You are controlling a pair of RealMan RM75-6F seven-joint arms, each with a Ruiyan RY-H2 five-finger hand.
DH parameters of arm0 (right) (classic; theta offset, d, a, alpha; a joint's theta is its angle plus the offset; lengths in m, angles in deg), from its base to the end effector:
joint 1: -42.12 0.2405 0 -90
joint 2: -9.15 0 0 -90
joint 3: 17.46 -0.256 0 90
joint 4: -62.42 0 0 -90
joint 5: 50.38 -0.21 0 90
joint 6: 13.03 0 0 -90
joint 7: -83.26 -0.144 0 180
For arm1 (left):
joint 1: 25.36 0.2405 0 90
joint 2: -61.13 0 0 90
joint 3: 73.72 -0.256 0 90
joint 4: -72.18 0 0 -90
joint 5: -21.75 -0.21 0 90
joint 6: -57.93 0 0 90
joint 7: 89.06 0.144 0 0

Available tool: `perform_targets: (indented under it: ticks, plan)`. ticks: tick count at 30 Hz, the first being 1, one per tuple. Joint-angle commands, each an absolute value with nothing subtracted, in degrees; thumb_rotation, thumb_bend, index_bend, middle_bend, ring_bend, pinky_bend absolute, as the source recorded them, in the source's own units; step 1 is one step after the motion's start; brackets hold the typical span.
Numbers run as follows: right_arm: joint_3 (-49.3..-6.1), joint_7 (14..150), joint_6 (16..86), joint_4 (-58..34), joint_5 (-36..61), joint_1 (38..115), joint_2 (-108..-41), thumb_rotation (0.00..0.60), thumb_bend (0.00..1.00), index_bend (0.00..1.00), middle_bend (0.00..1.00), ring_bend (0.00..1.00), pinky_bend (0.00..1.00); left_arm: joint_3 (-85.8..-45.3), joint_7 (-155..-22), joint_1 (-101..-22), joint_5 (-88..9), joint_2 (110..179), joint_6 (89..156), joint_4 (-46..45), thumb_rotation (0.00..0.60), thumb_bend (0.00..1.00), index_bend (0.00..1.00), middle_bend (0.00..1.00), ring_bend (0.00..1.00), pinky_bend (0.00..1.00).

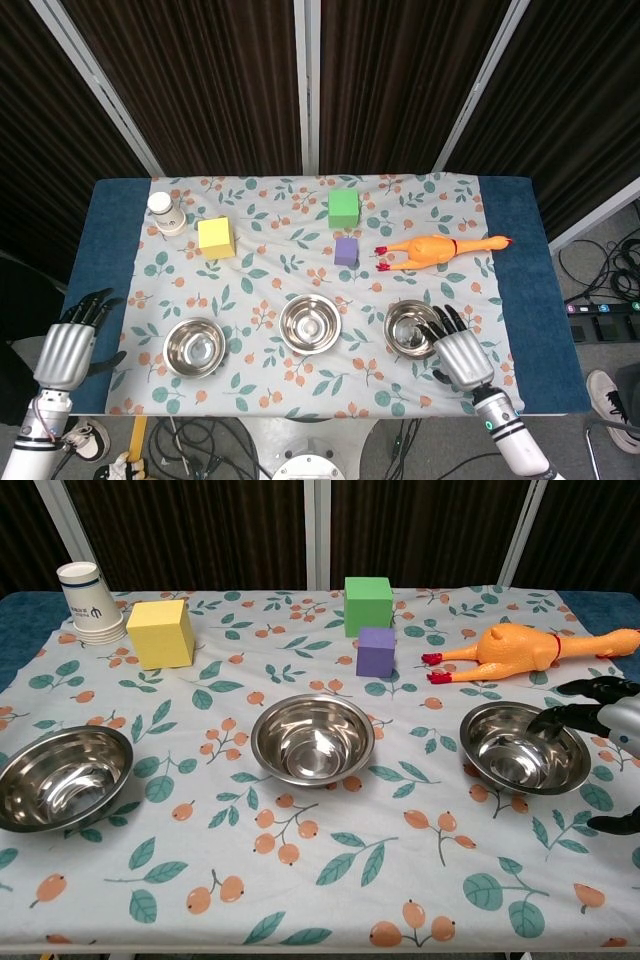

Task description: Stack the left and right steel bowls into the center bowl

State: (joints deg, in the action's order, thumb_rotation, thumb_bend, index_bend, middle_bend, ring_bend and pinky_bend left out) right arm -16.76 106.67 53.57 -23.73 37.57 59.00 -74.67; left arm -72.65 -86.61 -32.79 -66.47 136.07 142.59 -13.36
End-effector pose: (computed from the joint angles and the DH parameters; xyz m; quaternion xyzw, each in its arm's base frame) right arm -0.2553 -0.2121 0.0042 0.7715 -0.3210 0.2996 0.4605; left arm -0.3035 0.1883 0.1006 -0.6179 -0.3846 -0.4045 0.5538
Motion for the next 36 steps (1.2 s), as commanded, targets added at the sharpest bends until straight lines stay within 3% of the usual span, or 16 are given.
perform_targets:
  ticks: [1, 15, 24, 36]
  plan:
    - [-17.21, 108.84, 52.36, -23.29, 36.5, 59.9, -76.05, 0.6, 0.12, 0.28, 0.28, 0.02, 0.0, -72.7, -87.31, -32.79, -66.25, 136.16, 142.25, -12.66, 0.6, 0.14, 0.24, 0.22, 0.16, 0.29]
    - [-18.63, 113.27, 47.95, -20.26, 32.74, 63.45, -80.81, 0.6, 0.21, 0.33, 0.32, 0.05, 0.0, -72.52, -89.2, -32.62, -65.31, 136.4, 141.74, -10.74, 0.6, 0.15, 0.24, 0.22, 0.16, 0.29]
    - [-18.16, 113.07, 49.18, -17.89, 33.32, 63.84, -82.71, 0.6, 0.37, 0.54, 0.46, 0.16, 0.0, -72.54, -89.7, -32.6, -65.16, 136.65, 141.5, -10.12, 0.6, 0.15, 0.24, 0.22, 0.16, 0.29]
    - [-18.03, 112.51, 51.44, -16.61, 33.94, 63.82, -83.63, 0.6, 0.4, 0.71, 0.59, 0.27, 0.0, -72.52, -90.15, -32.6, -65.04, 136.71, 141.31, -9.83, 0.6, 0.14, 0.24, 0.22, 0.16, 0.29]
